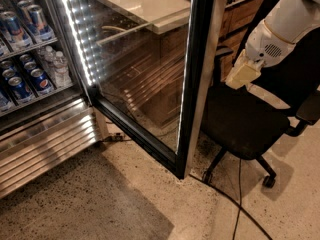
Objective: Close right fridge door
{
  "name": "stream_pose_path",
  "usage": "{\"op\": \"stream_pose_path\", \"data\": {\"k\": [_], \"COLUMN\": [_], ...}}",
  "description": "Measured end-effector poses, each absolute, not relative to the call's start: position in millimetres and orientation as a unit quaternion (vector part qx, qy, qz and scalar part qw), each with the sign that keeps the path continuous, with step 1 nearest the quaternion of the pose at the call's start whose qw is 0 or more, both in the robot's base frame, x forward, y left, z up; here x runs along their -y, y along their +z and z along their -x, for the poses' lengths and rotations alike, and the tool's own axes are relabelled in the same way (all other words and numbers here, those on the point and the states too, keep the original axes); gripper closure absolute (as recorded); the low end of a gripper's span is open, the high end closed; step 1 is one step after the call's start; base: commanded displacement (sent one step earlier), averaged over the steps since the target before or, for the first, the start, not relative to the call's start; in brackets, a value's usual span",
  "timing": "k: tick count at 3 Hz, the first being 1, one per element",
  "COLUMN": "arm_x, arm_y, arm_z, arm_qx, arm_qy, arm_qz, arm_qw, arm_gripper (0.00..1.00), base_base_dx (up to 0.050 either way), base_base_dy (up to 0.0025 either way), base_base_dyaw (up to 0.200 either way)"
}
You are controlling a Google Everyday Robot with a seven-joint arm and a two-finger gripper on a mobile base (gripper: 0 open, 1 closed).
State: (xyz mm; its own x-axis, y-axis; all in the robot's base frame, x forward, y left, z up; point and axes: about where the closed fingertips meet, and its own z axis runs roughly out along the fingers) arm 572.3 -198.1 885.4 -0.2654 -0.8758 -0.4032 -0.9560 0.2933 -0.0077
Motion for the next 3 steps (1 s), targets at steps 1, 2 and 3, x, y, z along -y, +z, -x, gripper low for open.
{"op": "stream_pose_path", "data": {"k": [1, 2, 3], "arm_x": [198.2, 197.5, 195.5], "arm_y": [888.8, 888.3, 886.9], "arm_z": [-608.7, -610.0, -613.0], "arm_qx": [-0.797, -0.797, -0.796], "arm_qy": [0.124, 0.124, 0.123], "arm_qz": [0.566, 0.566, 0.566], "arm_qw": [0.170, 0.171, 0.174], "arm_gripper": [1.00, 1.00, 1.00], "base_base_dx": [0.000, 0.000, -0.028], "base_base_dy": [0.00000, -0.00001, -0.00239], "base_base_dyaw": [0.000, 0.194, 0.165]}}
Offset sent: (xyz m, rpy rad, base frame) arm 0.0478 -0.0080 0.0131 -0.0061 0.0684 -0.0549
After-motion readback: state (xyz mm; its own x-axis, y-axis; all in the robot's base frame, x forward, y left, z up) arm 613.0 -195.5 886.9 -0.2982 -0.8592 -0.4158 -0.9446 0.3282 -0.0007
